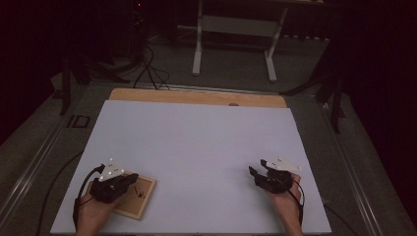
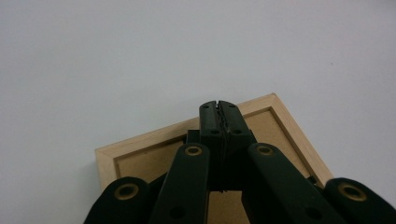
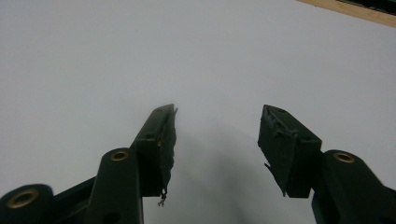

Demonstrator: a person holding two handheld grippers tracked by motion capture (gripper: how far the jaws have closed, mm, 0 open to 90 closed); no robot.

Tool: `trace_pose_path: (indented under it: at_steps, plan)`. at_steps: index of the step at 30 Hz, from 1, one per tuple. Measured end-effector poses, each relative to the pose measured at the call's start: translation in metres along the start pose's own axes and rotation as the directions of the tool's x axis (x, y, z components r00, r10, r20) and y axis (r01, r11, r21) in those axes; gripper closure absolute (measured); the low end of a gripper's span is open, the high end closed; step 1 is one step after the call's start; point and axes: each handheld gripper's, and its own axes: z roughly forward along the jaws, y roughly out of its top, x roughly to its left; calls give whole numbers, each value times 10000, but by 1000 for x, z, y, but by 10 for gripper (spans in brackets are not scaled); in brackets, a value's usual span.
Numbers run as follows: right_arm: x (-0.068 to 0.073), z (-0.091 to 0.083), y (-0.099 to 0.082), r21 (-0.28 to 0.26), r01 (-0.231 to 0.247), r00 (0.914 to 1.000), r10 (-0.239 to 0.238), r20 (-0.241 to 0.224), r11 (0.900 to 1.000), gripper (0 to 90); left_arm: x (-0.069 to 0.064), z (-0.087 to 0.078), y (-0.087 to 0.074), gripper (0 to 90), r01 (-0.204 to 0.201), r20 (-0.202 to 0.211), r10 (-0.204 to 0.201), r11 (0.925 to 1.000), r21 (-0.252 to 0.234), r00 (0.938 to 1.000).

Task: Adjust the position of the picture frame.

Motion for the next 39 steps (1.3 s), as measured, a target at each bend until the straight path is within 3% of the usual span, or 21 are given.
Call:
trace_pose_path:
  at_steps: [16, 32, 39]
  plan:
    - [0, 0, 0, -29, -28, 10000, 28, -7, 10000, 459, -9, 15, 4, 896, -368, 250, 356, 9981, 489, 9991]
    - [-1, -1, 0, -31, -14, 10000, 14, -1, 10000, 460, -25, 27, 15, 897, -1052, 606, 1011, 9921, 677, 9930]
    - [0, -1, 0, -26, -25, 10000, 25, -1, 10000, 460, -23, 28, 16, 897, -1025, 698, 976, 9923, 699, 9928]
